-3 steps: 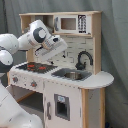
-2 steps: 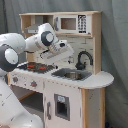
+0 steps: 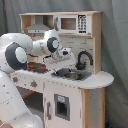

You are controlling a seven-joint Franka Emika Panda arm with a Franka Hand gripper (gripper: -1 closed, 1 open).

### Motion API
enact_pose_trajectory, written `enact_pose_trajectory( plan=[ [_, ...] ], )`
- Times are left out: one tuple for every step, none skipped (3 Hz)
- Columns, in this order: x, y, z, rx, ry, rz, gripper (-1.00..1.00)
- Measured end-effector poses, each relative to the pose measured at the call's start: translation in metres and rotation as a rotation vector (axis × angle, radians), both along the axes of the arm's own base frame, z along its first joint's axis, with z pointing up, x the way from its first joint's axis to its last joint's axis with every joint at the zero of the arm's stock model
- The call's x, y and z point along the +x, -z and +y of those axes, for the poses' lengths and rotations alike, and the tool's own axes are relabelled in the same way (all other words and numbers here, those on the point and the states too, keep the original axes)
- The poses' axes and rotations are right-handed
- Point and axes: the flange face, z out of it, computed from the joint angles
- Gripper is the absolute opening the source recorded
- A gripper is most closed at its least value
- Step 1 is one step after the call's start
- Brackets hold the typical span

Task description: Play with the kitchen

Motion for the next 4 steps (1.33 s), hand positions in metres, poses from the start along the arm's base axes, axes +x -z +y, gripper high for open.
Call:
enact_pose_trajectory(
  plan=[
    [0.010, 0.014, -0.006, 0.059, 0.010, -0.004, 1.00],
    [0.017, 0.025, 0.001, 0.092, -0.014, -0.007, 1.00],
    [0.022, 0.036, 0.003, 0.104, -0.059, 0.009, 1.00],
    [0.024, 0.047, 0.004, 0.115, -0.121, 0.044, 1.00]
  ],
)
